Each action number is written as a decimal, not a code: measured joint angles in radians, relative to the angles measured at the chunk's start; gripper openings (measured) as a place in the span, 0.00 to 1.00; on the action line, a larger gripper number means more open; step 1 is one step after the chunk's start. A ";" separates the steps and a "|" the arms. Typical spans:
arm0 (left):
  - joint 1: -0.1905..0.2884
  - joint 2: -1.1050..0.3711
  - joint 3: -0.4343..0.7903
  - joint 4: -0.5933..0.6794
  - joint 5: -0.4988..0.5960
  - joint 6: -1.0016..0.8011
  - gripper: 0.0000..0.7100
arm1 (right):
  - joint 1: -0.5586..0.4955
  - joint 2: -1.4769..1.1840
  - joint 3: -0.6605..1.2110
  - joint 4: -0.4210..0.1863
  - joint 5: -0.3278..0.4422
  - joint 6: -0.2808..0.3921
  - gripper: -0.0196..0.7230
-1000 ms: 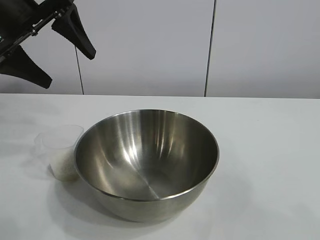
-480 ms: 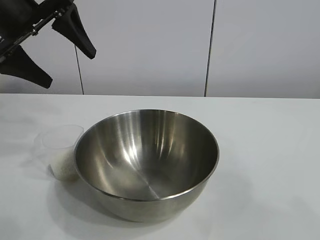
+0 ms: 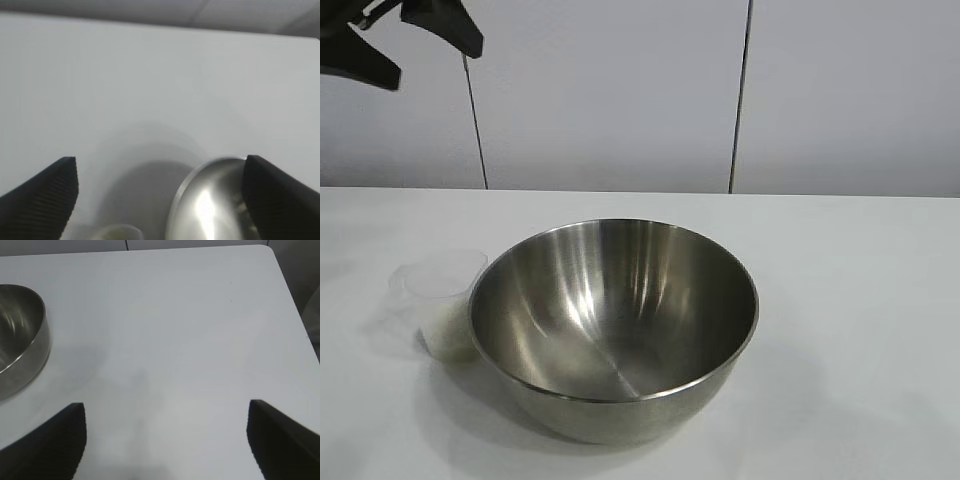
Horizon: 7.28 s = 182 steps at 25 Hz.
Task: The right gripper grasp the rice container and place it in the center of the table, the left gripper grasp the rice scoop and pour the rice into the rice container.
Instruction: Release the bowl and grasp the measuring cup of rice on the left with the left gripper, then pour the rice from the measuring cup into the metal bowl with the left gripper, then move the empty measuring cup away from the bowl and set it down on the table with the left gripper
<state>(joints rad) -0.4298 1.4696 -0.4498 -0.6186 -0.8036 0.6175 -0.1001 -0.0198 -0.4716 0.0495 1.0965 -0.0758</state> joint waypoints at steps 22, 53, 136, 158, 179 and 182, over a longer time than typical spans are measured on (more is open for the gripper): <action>-0.004 0.453 0.285 0.248 -0.338 -0.277 0.87 | 0.000 0.000 0.000 0.000 -0.004 0.000 0.83; 0.242 0.646 0.071 0.639 -0.355 -0.345 0.85 | 0.000 0.000 0.000 0.000 -0.005 0.000 0.83; -0.227 0.286 -0.420 1.142 0.406 1.247 0.01 | 0.000 0.000 0.000 -0.001 -0.007 0.000 0.82; -0.227 0.236 -0.502 1.373 0.472 1.228 0.01 | 0.000 0.000 0.000 -0.001 -0.007 0.000 0.82; -0.304 0.227 -0.262 0.619 -0.145 0.085 0.01 | 0.000 0.000 0.000 -0.001 -0.008 0.000 0.82; -0.288 0.204 -0.221 0.386 -0.267 -0.132 0.01 | 0.000 0.000 0.000 -0.001 -0.008 0.000 0.82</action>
<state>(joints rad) -0.7180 1.6733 -0.6709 -0.2328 -1.0709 0.4854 -0.1001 -0.0198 -0.4716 0.0483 1.0885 -0.0758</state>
